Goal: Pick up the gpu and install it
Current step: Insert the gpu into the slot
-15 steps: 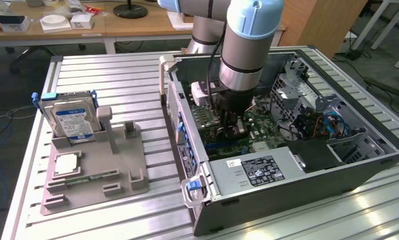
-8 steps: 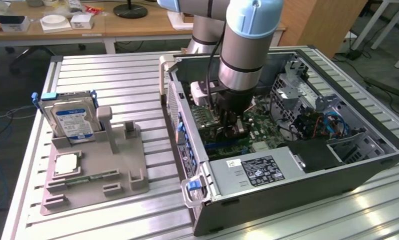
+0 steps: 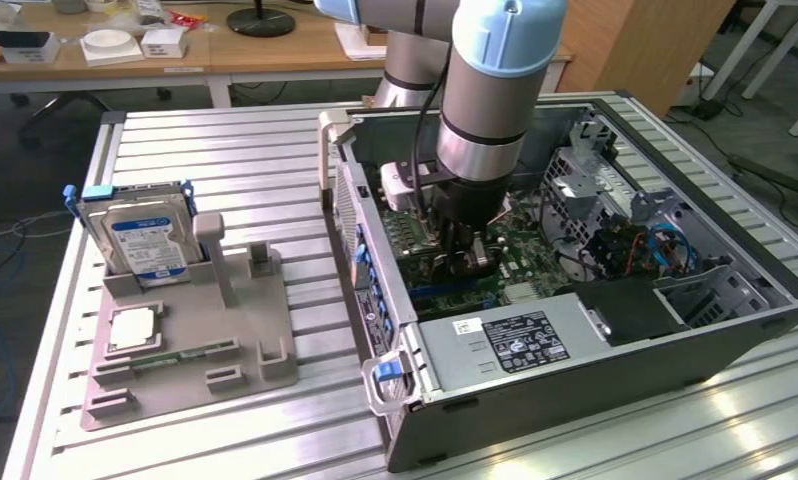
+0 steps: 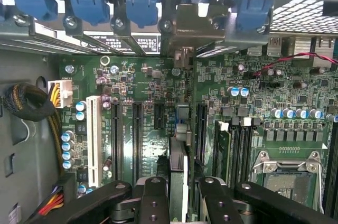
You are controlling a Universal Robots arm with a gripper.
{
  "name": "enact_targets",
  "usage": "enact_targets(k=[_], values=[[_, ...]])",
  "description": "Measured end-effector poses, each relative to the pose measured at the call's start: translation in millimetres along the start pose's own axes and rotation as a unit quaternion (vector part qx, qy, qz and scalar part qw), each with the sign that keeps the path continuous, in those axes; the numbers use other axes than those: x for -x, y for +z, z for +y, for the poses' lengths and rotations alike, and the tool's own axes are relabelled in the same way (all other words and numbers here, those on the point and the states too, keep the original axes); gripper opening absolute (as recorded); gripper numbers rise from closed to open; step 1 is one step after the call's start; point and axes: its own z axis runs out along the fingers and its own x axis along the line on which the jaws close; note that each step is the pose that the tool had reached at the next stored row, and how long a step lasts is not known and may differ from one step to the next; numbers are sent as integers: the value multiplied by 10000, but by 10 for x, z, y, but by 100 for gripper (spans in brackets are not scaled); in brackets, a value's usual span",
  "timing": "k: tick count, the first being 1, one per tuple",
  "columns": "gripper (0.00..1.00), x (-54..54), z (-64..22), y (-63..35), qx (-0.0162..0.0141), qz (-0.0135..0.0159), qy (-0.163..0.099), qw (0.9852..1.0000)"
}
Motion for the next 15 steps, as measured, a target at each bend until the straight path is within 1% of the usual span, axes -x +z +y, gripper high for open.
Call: enact_targets(k=[4,15], values=[[27,-1,0,0,-2,5,69,10000],[27,-2,1,14,-3,5,74,10000]])
